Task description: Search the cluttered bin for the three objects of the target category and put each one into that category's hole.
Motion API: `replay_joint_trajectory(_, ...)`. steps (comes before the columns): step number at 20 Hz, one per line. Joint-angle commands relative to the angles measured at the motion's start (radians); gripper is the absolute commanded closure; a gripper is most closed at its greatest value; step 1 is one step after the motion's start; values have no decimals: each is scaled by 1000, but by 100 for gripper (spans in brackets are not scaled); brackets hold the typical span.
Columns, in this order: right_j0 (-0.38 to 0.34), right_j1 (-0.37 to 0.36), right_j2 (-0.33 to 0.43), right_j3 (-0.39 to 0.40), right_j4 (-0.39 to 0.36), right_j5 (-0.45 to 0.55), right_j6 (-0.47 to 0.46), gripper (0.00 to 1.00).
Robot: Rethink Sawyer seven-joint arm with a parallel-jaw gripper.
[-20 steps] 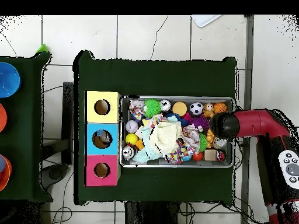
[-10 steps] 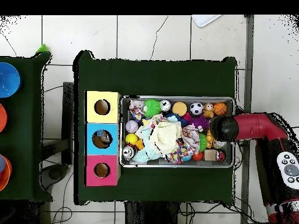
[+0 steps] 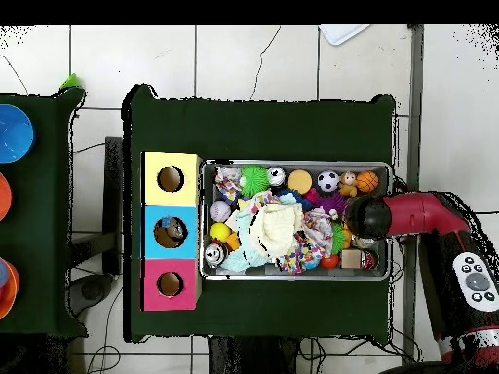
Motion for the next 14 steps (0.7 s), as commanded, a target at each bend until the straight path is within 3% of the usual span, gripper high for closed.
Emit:
replay_joint_trajectory(1, 11, 97, -8, 18, -87, -77, -233, 0)
replay_joint_trajectory(10, 9, 128, -6, 3, -130, -173, -193, 0)
replay_joint_trajectory(14, -57, 157, 40, 19, -57, -252, -107, 0)
